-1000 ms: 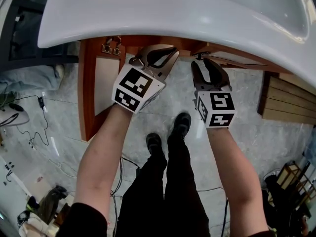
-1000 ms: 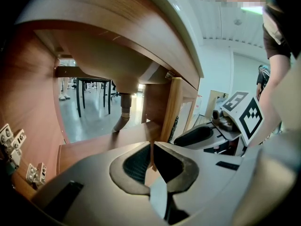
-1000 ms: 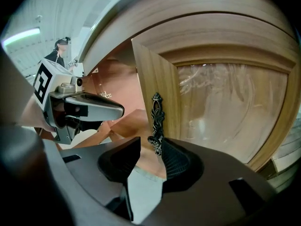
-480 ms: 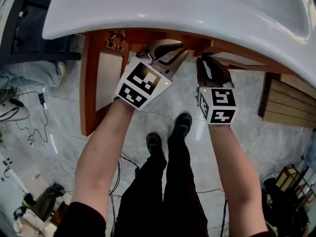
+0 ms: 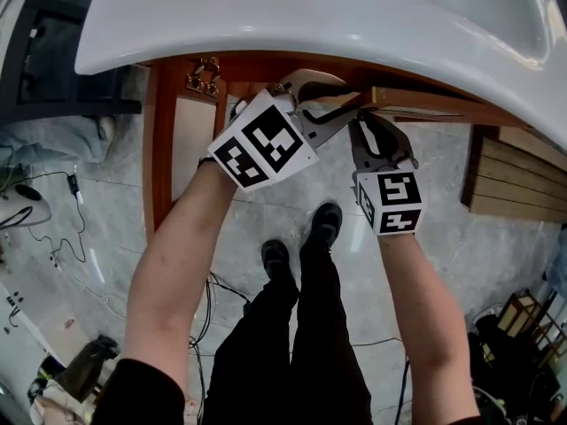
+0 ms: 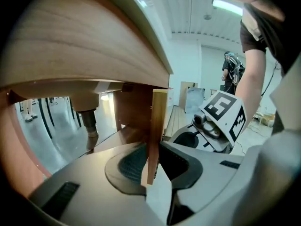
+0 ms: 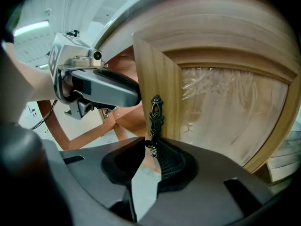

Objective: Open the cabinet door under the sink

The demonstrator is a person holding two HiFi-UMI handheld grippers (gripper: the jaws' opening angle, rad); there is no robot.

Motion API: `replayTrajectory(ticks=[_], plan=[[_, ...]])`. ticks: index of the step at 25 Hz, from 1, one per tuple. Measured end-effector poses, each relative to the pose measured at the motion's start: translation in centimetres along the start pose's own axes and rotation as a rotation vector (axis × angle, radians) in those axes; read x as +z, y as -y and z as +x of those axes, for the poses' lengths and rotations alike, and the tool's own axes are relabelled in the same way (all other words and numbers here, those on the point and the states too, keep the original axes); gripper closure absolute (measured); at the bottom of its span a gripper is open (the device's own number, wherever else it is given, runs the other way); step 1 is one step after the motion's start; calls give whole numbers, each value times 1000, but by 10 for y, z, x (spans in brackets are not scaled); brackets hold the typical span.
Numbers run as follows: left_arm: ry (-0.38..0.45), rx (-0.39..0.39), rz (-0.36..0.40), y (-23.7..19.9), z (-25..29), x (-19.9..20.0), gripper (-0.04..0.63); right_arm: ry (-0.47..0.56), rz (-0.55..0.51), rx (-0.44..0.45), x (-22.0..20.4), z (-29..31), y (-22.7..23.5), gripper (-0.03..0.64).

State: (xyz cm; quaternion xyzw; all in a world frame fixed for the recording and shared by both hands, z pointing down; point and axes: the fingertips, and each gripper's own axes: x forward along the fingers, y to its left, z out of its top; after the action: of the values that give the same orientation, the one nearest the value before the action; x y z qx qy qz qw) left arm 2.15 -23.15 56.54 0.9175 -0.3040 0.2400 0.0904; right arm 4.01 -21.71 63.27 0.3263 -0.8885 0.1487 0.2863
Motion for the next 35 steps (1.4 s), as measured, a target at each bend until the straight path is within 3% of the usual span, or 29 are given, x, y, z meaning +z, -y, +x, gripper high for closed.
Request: replayTrajectory(ticks=[10,16,23,35], plan=[[40,-84,-52,10,2,10,451,-1,-8,17,-3,-3,0,525],[51,-74,-45,13,15,15,488,-7,-12,24,-5,-2,-3,525],[27,-137,7,33,12,16,497,-14,13,51,-13,-15,-6,518],[-19,-146,58,77,7,21,506,60,125,-74,-38,-92,-2,509]])
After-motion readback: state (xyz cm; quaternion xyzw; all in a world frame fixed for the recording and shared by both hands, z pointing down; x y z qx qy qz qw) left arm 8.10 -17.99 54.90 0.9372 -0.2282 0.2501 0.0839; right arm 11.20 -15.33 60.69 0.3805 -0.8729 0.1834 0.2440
